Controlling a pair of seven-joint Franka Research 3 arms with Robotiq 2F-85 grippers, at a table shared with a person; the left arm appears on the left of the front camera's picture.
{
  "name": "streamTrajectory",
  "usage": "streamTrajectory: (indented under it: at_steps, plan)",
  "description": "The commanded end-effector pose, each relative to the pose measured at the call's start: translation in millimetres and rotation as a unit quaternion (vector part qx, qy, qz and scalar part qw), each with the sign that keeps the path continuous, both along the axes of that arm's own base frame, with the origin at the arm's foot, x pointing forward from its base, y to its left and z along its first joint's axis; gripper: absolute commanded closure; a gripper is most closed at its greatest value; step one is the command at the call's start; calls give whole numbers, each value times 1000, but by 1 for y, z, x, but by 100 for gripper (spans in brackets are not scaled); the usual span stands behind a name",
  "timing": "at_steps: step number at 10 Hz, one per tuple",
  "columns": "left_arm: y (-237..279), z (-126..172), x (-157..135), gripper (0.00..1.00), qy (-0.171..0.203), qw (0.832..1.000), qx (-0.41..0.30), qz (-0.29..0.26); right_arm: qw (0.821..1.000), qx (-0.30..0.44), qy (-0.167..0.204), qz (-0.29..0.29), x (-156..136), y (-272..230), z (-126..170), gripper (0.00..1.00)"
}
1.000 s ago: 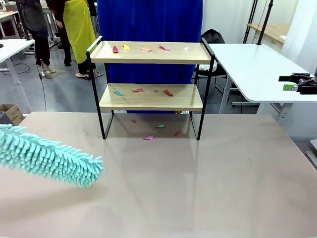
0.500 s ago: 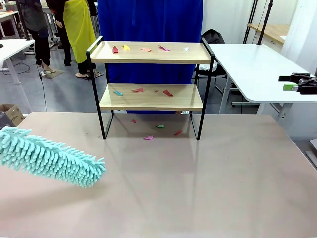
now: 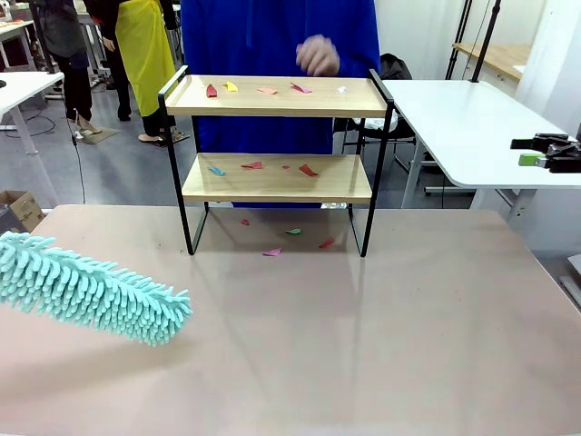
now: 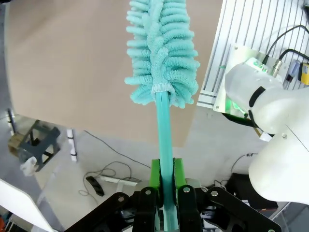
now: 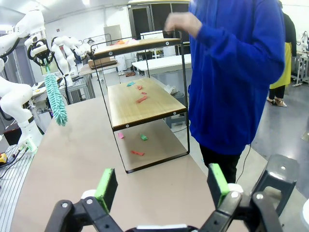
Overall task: Clean the shelf.
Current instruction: Clean the specific section of the Shelf indicated by the human with the Duster.
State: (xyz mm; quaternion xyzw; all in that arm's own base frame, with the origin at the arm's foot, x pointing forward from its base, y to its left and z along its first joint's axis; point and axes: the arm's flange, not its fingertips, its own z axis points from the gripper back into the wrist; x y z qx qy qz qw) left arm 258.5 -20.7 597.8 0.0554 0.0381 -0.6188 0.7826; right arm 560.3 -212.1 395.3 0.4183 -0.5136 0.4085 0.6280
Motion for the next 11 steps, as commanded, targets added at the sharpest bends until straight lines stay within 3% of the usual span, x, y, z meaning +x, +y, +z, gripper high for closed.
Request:
streamTrajectory:
  at_steps: [1, 11]
  plan:
    - [0, 4, -1, 87, 2, 1000, -5, 2, 1000, 0, -2, 0, 0, 1, 2, 0]
    - [0, 4, -1, 87, 2, 1000, -5, 2, 1000, 0, -2, 0, 0, 1, 2, 0]
